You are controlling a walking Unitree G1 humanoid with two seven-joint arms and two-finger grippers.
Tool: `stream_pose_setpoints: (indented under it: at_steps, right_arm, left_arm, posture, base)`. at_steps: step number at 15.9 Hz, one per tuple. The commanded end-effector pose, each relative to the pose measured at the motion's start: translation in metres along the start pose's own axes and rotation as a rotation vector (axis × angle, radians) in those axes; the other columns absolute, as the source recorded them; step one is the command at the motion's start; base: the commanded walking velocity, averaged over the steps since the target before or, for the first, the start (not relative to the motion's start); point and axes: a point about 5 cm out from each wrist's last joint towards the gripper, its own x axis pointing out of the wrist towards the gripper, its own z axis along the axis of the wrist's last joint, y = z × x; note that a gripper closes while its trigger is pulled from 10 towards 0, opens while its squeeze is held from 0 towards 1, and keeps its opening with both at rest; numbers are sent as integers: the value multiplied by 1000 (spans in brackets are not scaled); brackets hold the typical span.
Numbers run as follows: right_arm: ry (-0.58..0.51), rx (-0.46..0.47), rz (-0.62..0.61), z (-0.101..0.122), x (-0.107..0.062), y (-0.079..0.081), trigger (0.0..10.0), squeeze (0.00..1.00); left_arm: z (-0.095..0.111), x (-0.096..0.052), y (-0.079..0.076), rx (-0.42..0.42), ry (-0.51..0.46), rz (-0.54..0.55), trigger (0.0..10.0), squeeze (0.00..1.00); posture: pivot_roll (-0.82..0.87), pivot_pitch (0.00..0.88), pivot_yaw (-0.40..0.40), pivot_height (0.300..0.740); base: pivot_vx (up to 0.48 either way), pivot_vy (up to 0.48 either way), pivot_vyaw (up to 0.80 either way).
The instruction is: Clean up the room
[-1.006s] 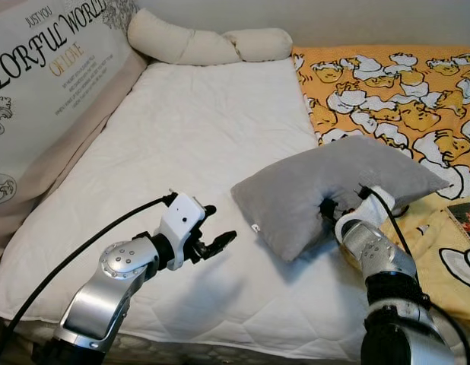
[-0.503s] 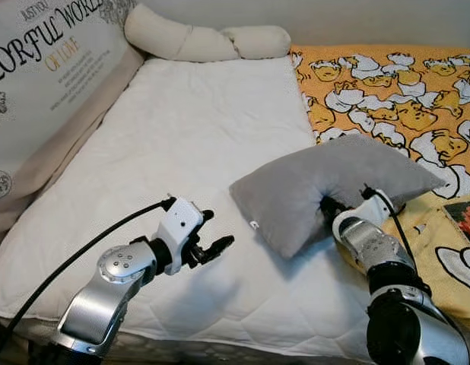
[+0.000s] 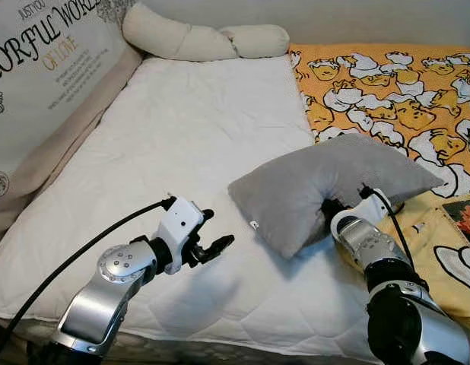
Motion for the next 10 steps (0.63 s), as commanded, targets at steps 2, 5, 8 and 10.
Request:
stream_pose_setpoints:
  at_steps: [2,5,8,10]
  right_arm:
    - [13,-21,17,-1,2,10,0,0]
    - [-10,-31,29,7,2,15,0,0]
    - [-37,-85,64,16,1,25,0,0]
    - [-78,-159,157,33,-2,53,0,0]
  left_arm:
    - [1,-2,2,11,6,15,10000,0]
    - [1,-5,1,-15,1,-4,10000,0]
    - [2,-10,3,-22,3,-16,10000,0]
    - [0,-23,18,-34,12,50,10000,0]
  posture:
    - [27,0,25,740]
    - [31,0,26,740]
    - [31,0,29,740]
    - [27,0,29,740]
  base:
    - [0,0,0]
    - [0,0,0]
    - [0,0,0]
    - [0,0,0]
